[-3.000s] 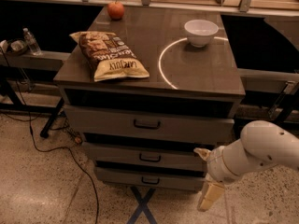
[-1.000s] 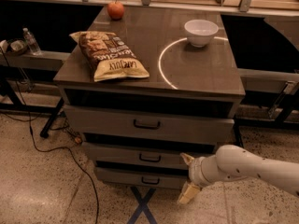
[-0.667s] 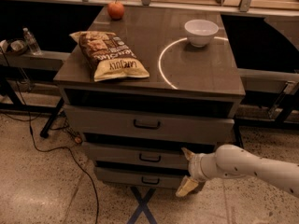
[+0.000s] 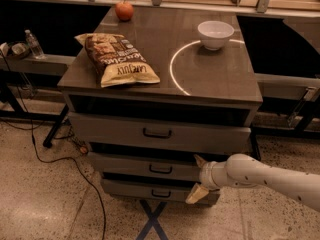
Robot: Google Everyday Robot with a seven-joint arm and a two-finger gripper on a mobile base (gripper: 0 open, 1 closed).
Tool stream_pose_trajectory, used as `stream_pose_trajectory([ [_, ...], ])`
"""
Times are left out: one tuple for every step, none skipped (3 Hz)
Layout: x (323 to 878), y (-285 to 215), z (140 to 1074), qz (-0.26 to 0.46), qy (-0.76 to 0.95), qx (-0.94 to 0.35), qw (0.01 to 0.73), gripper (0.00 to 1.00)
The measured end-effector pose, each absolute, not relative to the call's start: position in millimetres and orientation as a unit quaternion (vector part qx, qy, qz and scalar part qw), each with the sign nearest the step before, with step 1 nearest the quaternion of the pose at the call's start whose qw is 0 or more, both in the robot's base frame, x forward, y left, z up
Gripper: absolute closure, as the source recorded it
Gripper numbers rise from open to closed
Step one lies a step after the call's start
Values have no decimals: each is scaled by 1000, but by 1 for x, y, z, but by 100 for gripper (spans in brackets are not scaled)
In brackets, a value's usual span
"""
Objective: Open middle drawer
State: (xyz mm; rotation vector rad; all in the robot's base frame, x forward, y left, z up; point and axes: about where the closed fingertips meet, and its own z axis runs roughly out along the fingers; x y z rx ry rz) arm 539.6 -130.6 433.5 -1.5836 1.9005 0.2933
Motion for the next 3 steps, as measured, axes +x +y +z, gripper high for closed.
stream_pose_trajectory([
  [536,-133,425,111,723,-603,319,18],
  [511,-146,420,110,734,-594,310,49],
  [510,-147,426,110,734,-594,310,71],
])
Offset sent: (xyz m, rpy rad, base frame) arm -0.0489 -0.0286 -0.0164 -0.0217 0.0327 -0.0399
